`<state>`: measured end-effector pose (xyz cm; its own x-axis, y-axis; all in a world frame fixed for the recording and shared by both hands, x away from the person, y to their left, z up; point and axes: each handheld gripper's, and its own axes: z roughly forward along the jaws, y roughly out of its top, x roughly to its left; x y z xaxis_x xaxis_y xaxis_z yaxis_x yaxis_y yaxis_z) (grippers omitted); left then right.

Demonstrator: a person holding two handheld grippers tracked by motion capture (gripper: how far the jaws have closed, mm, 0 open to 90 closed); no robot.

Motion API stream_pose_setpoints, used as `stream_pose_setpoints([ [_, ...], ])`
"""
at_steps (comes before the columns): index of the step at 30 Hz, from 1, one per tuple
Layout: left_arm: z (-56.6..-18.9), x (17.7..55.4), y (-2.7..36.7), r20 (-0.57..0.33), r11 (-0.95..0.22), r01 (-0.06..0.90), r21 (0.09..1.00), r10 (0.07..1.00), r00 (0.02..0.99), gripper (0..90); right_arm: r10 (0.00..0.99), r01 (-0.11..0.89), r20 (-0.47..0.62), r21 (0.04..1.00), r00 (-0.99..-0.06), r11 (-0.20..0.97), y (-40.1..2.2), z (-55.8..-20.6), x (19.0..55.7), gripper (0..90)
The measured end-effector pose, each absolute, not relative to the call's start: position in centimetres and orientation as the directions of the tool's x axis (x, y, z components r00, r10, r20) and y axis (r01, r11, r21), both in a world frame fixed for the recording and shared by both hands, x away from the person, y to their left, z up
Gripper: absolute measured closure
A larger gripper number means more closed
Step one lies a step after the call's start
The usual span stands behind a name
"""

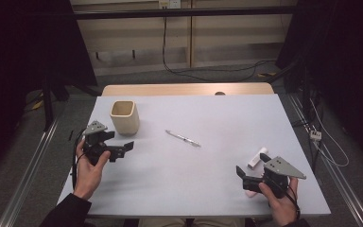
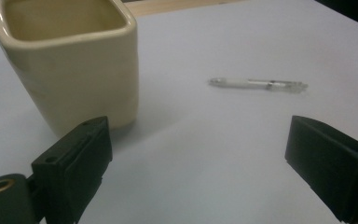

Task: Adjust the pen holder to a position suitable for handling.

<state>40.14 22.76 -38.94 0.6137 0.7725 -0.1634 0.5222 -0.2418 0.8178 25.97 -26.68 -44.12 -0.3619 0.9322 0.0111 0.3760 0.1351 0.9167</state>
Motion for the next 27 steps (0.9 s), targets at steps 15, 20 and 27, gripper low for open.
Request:
stream_pose_setpoints([
  [15,-36.0,45.4,24.0,-0.135,-0.247,0.488,0.837,0.771,0.622,6.3,0.932,0.380,0.020,0.916,-0.361,0.128,-26.8,-44.2,26.0,4.6],
  [20,-35.8,47.3,24.3,-0.098,-0.263,0.477,0.838,0.789,0.607,7.7,0.931,0.379,0.018,0.916,-0.363,0.130,-26.7,-44.1,25.9,4.6],
  [27,-35.4,49.8,23.9,-0.123,-0.265,0.517,0.814,0.791,0.599,13.2,0.932,0.382,0.019,0.915,-0.362,0.130,-26.7,-44.2,26.0,4.7],
])
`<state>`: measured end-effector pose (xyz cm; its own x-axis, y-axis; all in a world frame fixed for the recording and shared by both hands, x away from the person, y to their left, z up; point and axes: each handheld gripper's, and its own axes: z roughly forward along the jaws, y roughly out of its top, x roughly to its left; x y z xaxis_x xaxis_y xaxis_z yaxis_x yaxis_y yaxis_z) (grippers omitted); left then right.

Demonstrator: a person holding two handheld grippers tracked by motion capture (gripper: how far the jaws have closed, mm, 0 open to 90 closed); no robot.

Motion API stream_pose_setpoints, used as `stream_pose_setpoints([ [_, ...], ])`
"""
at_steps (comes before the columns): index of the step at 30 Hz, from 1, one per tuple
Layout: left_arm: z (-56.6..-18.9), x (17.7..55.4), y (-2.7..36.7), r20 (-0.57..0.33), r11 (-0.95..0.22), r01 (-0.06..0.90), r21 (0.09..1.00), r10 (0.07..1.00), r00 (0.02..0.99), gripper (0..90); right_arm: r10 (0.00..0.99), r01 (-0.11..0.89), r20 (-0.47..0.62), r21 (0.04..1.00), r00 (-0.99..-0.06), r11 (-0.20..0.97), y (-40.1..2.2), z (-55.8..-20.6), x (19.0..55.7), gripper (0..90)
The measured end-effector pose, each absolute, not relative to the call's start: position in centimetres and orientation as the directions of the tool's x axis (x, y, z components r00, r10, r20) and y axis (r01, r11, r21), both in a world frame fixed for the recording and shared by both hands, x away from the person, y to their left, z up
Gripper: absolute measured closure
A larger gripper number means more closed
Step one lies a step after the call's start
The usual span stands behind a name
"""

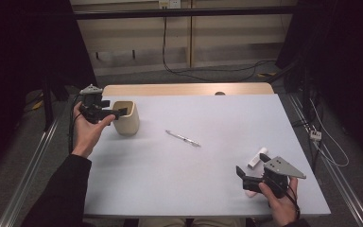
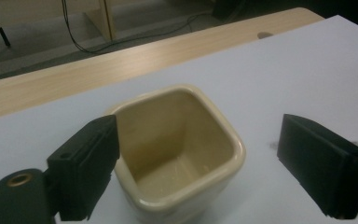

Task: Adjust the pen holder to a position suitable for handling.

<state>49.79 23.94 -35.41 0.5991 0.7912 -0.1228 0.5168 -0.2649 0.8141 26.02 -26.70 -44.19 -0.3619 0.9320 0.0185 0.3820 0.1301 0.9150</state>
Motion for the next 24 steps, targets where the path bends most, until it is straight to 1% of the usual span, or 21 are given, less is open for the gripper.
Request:
stream_pose_setpoints([
  [1,-35.2,50.4,23.5,-0.114,-0.285,0.522,0.804,0.787,0.606,12.9,0.933,0.381,0.017,0.915,-0.360,0.131,-26.7,-44.2,26.0,4.7],
  [8,-34.8,52.2,22.8,-0.079,-0.318,0.521,0.792,0.793,0.604,10.9,0.933,0.379,0.017,0.916,-0.358,0.129,-26.8,-44.2,25.9,4.6],
  [9,-34.9,52.8,22.8,-0.059,-0.341,0.525,0.780,0.795,0.604,10.7,0.933,0.378,0.017,0.917,-0.361,0.129,-26.8,-44.2,25.9,4.6],
  [11,-35.1,53.2,22.9,-0.059,-0.345,0.531,0.774,0.795,0.604,10.9,0.932,0.377,0.017,0.917,-0.362,0.130,-26.8,-44.1,25.9,4.6],
  [12,-35.6,53.8,23.0,-0.036,-0.374,0.532,0.760,0.792,0.609,11.7,0.931,0.375,0.015,0.918,-0.365,0.132,-26.7,-44.1,25.9,4.6],
  [13,-35.7,53.9,23.1,-0.037,-0.379,0.533,0.757,0.789,0.613,11.9,0.931,0.375,0.016,0.918,-0.366,0.131,-26.7,-44.1,25.8,4.6],
  [14,-36.0,54.1,23.2,-0.059,-0.370,0.545,0.752,0.786,0.616,11.5,0.931,0.374,0.016,0.918,-0.366,0.131,-26.8,-44.1,25.8,4.6],
  [17,-36.5,54.6,23.5,-0.036,-0.403,0.546,0.734,0.780,0.624,13.5,0.931,0.377,0.017,0.917,-0.364,0.130,-26.8,-44.2,25.9,4.5],
  [21,-37.0,55.2,24.1,-0.052,-0.383,0.551,0.742,0.786,0.616,16.1,0.932,0.378,0.020,0.917,-0.362,0.127,-26.8,-44.2,25.9,4.6],
  [24,-37.7,55.8,24.1,-0.049,-0.402,0.574,0.713,0.789,0.613,16.9,0.930,0.380,0.020,0.916,-0.366,0.130,-26.8,-44.2,25.9,4.5],
])
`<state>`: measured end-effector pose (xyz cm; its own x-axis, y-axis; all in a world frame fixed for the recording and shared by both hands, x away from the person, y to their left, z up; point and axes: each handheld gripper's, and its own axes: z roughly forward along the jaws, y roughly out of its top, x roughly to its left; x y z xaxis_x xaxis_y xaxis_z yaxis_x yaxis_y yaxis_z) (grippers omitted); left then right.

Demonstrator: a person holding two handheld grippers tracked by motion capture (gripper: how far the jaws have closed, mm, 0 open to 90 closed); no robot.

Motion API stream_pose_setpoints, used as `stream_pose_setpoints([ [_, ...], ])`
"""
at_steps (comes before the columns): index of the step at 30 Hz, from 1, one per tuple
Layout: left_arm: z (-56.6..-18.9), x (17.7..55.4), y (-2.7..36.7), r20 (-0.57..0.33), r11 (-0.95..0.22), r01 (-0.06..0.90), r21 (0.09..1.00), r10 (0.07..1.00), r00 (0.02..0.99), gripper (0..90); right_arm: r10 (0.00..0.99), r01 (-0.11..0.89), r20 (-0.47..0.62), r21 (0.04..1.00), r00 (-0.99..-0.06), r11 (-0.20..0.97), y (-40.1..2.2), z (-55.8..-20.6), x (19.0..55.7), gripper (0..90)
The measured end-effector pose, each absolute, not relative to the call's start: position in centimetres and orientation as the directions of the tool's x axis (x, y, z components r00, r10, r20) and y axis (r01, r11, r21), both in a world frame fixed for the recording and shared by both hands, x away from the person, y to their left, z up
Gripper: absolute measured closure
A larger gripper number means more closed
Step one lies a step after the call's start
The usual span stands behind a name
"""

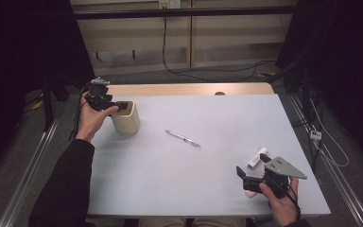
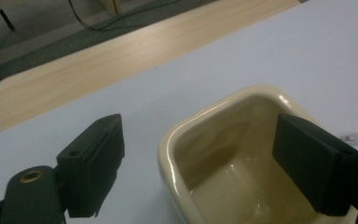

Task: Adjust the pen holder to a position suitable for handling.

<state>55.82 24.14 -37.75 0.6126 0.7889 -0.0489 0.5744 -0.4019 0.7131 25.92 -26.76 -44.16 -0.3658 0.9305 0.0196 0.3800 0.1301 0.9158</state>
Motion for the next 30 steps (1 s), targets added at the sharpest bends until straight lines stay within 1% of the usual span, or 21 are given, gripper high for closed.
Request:
stream_pose_setpoints([
  [1,-37.9,56.0,24.2,-0.038,-0.418,0.577,0.701,0.787,0.616,18.5,0.930,0.380,0.019,0.916,-0.367,0.131,-26.7,-44.2,25.9,4.5],
  [3,-38.1,56.4,24.4,-0.049,-0.416,0.589,0.693,0.787,0.615,23.6,0.929,0.382,0.020,0.915,-0.369,0.132,-26.7,-44.2,26.0,4.5],
  [4,-38.1,56.6,24.5,-0.051,-0.423,0.592,0.686,0.784,0.619,24.5,0.929,0.382,0.018,0.914,-0.369,0.134,-26.8,-44.3,26.1,4.6],
  [5,-38.1,56.7,24.6,-0.041,-0.430,0.590,0.683,0.784,0.620,24.9,0.929,0.386,0.022,0.913,-0.369,0.132,-26.8,-44.3,26.1,4.6],
  [6,-38.1,56.8,24.6,-0.025,-0.445,0.585,0.678,0.781,0.624,27.2,0.928,0.385,0.024,0.914,-0.372,0.131,-26.8,-44.3,26.2,4.6],
  [8,-38.5,56.9,24.6,-0.025,-0.456,0.592,0.665,0.778,0.628,34.2,0.927,0.387,0.028,0.913,-0.373,0.128,-26.9,-44.3,26.2,4.5],
  [11,-38.7,57.2,24.9,-0.038,-0.451,0.592,0.668,0.773,0.633,47.3,0.925,0.396,0.037,0.909,-0.379,0.127,-27.0,-44.5,26.3,4.5],
  [13,-38.5,57.3,25.0,-0.068,-0.447,0.592,0.671,0.757,0.650,51.3,0.924,0.396,0.040,0.910,-0.380,0.123,-27.0,-44.5,26.3,4.5],
  [14,-38.4,57.3,24.9,-0.075,-0.448,0.587,0.675,0.749,0.658,56.8,0.924,0.396,0.043,0.910,-0.380,0.121,-27.0,-44.5,26.2,4.5],
  [16,-38.5,57.4,24.7,-0.072,-0.474,0.582,0.661,0.732,0.678,63.5,0.924,0.395,0.044,0.911,-0.381,0.119,-27.0,-44.5,26.2,4.5],
  [18,-38.3,57.4,24.6,-0.044,-0.502,0.575,0.646,0.728,0.684,64.5,0.923,0.395,0.044,0.911,-0.382,0.121,-27.0,-44.5,26.3,4.5],
  [22,-38.4,57.5,24.4,-0.059,-0.492,0.589,0.641,0.734,0.677,64.8,0.923,0.394,0.041,0.911,-0.382,0.123,-26.9,-44.5,26.3,4.5],
  [24,-38.3,57.5,24.3,-0.038,-0.506,0.586,0.633,0.736,0.676,64.6,0.923,0.395,0.036,0.910,-0.384,0.129,-26.9,-44.5,26.2,4.4],
  [26,-38.3,57.5,24.4,-0.039,-0.508,0.588,0.630,0.735,0.676,65.1,0.921,0.396,0.035,0.909,-0.387,0.131,-26.8,-44.5,26.2,4.4],
  [28,-38.3,57.5,24.6,-0.041,-0.514,0.589,0.623,0.731,0.681,67.0,0.919,0.396,0.029,0.907,-0.393,0.140,-26.7,-44.6,26.3,4.3],
  [30,-38.3,57.4,24.9,-0.055,-0.500,0.603,0.621,0.739,0.671,70.9,0.918,0.397,0.028,0.907,-0.395,0.143,-26.6,-44.6,26.3,4.3],
])
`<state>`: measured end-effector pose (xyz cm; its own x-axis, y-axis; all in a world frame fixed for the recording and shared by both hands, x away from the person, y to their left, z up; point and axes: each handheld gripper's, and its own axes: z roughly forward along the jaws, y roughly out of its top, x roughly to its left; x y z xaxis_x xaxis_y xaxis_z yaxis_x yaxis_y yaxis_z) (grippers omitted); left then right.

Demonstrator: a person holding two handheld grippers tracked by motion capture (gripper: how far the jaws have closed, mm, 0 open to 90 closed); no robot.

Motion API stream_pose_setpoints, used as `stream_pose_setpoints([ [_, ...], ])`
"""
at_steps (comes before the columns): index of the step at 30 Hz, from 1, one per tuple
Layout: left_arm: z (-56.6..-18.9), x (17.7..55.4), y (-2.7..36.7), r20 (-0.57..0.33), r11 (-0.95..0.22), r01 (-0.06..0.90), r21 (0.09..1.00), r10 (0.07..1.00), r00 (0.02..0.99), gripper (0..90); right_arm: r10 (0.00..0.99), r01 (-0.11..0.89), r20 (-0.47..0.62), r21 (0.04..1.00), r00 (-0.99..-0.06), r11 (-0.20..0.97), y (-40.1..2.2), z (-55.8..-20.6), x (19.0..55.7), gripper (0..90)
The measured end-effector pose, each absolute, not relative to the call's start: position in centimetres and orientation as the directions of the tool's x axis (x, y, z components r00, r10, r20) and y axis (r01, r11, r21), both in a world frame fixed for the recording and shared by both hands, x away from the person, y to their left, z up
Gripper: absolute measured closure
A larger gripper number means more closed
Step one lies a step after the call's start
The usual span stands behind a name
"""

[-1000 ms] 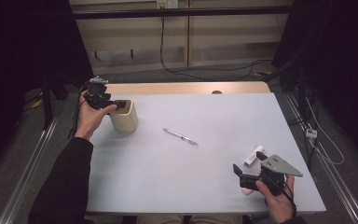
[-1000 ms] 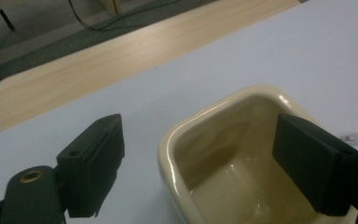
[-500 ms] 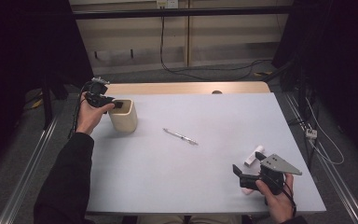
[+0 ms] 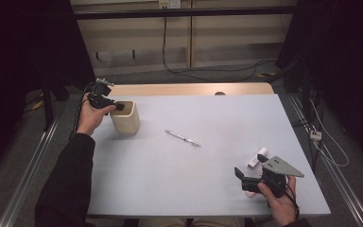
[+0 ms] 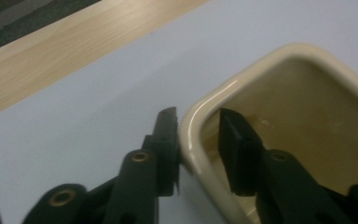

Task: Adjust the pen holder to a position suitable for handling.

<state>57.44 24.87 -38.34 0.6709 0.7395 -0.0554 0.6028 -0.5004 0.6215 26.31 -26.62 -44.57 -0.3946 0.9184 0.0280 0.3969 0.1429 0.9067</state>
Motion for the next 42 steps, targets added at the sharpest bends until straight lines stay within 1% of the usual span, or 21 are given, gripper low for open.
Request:
stream_pose_setpoints([
  [2,-38.2,57.4,24.9,-0.054,-0.499,0.603,0.623,0.741,0.670,71.5,0.918,0.397,0.026,0.906,-0.397,0.145,-26.6,-44.6,26.3,4.2],
  [3,-38.1,57.4,24.8,-0.030,-0.520,0.593,0.614,0.736,0.676,71.8,0.917,0.397,0.026,0.906,-0.398,0.147,-26.6,-44.6,26.3,4.1],
  [5,-38.0,57.5,24.7,-0.029,-0.531,0.593,0.606,0.730,0.683,72.3,0.916,0.396,0.024,0.906,-0.400,0.148,-26.6,-44.6,26.3,4.1],
  [13,-37.9,57.6,24.8,-0.056,-0.510,0.616,0.600,0.742,0.668,72.5,0.917,0.398,0.027,0.906,-0.397,0.146,-26.6,-44.6,26.3,4.2],
  [16,-37.9,57.5,24.7,-0.051,-0.507,0.620,0.599,0.748,0.662,72.9,0.918,0.397,0.027,0.906,-0.397,0.145,-26.6,-44.6,26.3,4.2],
  [19,-37.8,57.3,24.4,-0.032,-0.491,0.636,0.595,0.777,0.629,73.8,0.919,0.396,0.027,0.907,-0.394,0.143,-26.6,-44.6,26.3,4.1],
  [28,-37.7,57.0,24.4,-0.031,-0.473,0.647,0.597,0.793,0.608,74.4,0.922,0.402,0.030,0.905,-0.386,0.139,-26.7,-44.6,26.3,4.3],
  [30,-37.6,56.9,24.5,-0.048,-0.448,0.660,0.603,0.806,0.590,76.8,0.921,0.403,0.032,0.905,-0.387,0.138,-26.7,-44.6,26.3,4.3],
  [32,-37.4,56.9,24.9,-0.084,-0.435,0.661,0.611,0.795,0.601,80.2,0.921,0.402,0.031,0.905,-0.389,0.139,-26.7,-44.6,26.2,4.3],
  [35,-37.3,56.9,24.9,-0.076,-0.447,0.660,0.603,0.792,0.606,80.4,0.922,0.402,0.031,0.905,-0.387,0.138,-26.7,-44.6,26.2,4.3],
  [39,-37.4,57.0,24.4,-0.073,-0.426,0.676,0.601,0.813,0.577,79.6,0.921,0.401,0.031,0.905,-0.388,0.138,-26.7,-44.5,26.2,4.3],
  [42,-37.7,57.0,24.6,-0.097,-0.413,0.706,0.575,0.823,0.560,77.9,0.920,0.400,0.029,0.905,-0.390,0.141,-26.7,-44.6,26.2,4.3],
])
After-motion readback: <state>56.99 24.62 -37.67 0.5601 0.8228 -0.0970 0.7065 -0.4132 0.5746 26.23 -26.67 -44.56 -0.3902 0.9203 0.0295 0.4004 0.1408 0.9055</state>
